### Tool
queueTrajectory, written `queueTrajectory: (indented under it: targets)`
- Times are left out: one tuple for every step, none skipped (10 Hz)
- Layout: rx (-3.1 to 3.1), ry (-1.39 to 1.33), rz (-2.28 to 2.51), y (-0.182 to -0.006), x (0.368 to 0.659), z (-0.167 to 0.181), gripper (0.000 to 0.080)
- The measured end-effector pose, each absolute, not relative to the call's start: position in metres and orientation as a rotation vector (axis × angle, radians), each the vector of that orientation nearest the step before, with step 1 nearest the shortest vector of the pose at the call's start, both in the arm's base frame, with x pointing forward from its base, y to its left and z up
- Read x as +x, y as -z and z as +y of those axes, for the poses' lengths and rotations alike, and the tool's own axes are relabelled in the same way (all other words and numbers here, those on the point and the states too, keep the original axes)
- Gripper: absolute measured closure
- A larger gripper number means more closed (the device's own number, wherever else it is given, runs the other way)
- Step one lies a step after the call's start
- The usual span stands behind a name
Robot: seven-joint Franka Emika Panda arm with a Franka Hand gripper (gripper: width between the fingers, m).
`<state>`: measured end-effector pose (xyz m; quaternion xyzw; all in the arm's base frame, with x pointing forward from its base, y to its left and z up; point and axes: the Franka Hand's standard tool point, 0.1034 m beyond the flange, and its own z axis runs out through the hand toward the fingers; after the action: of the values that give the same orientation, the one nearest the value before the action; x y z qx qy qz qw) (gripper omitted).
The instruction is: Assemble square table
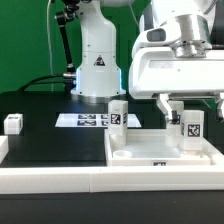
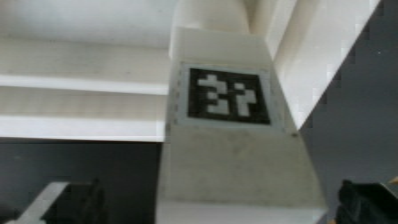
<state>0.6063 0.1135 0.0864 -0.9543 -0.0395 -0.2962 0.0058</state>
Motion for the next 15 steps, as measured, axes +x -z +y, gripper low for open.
queueTrajectory:
  targets:
    - [-2.987, 0.932, -0.123, -0.089, 0.607, 0.111, 0.0151]
    - [-2.983, 0.940, -0.123, -0.094, 0.609, 0.111, 0.0151]
    - [-2.978, 0.946, -0.124, -0.098, 0.608, 0.113, 0.0151]
    - [-2.977, 0.942, -0.124, -0.101, 0.607, 0.114, 0.0151]
    - [-2.984, 0.906, -0.124, -0.099, 0.607, 0.115, 0.0151]
    - [-2.984, 0.907, -0.124, -0.098, 0.607, 0.115, 0.0151]
    - [-2.997, 0.845, -0.125, -0.094, 0.605, 0.115, 0.0151]
    - [-3.019, 0.721, -0.118, -0.090, 0.605, 0.114, 0.0151]
    - [-3.033, 0.601, -0.113, -0.089, 0.605, 0.114, 0.0151]
    - [-3.041, 0.541, -0.109, -0.088, 0.607, 0.112, 0.0151]
    - [-3.054, 0.384, -0.104, -0.083, 0.601, 0.112, 0.0151]
    - [-3.056, 0.275, -0.103, -0.084, 0.602, 0.112, 0.0151]
    - [-3.054, 0.201, -0.094, -0.084, 0.601, 0.114, 0.0151]
    - [-3.053, 0.107, -0.095, -0.084, 0.598, 0.117, 0.0151]
    - [-3.053, 0.145, -0.097, -0.085, 0.602, 0.119, 0.0151]
